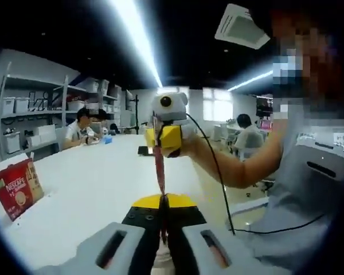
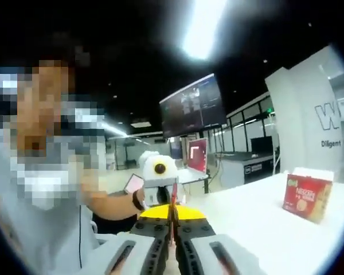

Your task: Tear open the coffee pouch, take out the coffee, and pour the coffee from the pouch into the cup

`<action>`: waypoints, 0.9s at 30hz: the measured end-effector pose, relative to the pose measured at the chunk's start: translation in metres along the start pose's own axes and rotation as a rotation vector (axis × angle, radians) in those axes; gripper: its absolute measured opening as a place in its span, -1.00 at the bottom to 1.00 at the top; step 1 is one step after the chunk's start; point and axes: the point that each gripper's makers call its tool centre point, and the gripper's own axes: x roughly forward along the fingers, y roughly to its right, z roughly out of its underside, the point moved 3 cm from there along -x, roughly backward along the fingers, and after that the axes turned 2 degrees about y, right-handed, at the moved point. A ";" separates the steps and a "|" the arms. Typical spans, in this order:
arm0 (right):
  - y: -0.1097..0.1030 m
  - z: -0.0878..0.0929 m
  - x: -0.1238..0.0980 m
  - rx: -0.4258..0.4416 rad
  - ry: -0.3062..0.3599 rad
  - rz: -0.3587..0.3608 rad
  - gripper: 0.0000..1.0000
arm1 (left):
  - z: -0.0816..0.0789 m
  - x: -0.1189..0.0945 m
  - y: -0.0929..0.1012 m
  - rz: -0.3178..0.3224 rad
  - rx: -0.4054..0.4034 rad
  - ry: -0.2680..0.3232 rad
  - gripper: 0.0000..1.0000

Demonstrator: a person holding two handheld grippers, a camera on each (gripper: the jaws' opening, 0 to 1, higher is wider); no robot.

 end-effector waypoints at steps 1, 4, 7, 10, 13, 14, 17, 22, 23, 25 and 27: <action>0.000 0.001 -0.002 0.006 -0.005 0.000 -0.96 | -0.001 -0.001 0.001 0.017 -0.010 0.006 -0.91; -0.002 -0.003 -0.003 0.008 0.010 -0.004 -0.96 | -0.011 -0.001 0.006 0.055 -0.102 0.074 -0.28; -0.003 -0.003 -0.003 -0.002 0.010 -0.006 -0.96 | -0.005 -0.003 -0.001 0.007 0.047 0.023 -0.91; -0.004 -0.003 -0.003 0.009 0.022 -0.014 -0.96 | -0.007 -0.001 0.007 0.063 -0.069 0.036 -0.68; -0.006 -0.001 0.000 0.009 0.025 -0.017 -0.95 | -0.018 0.002 0.003 0.040 -0.089 0.100 -0.51; -0.006 0.000 0.002 0.003 0.023 -0.022 -0.95 | -0.014 0.002 0.007 0.049 -0.077 0.061 -0.91; -0.006 0.003 0.005 -0.058 0.019 -0.028 -0.76 | -0.012 0.003 0.008 0.029 -0.010 0.042 -0.92; -0.004 -0.002 0.011 -0.174 0.060 0.024 -0.38 | -0.009 0.000 0.008 0.037 -0.024 0.025 -0.92; -0.002 0.000 0.010 -0.169 0.050 0.047 -0.91 | -0.010 0.001 0.008 0.037 -0.025 0.025 -0.92; -0.005 -0.001 0.012 -0.121 0.054 0.035 -0.95 | -0.005 -0.001 0.009 0.029 -0.047 -0.005 -0.92; -0.004 -0.005 0.015 -0.175 0.108 0.008 -0.79 | -0.007 0.000 0.006 0.027 -0.035 0.022 -0.92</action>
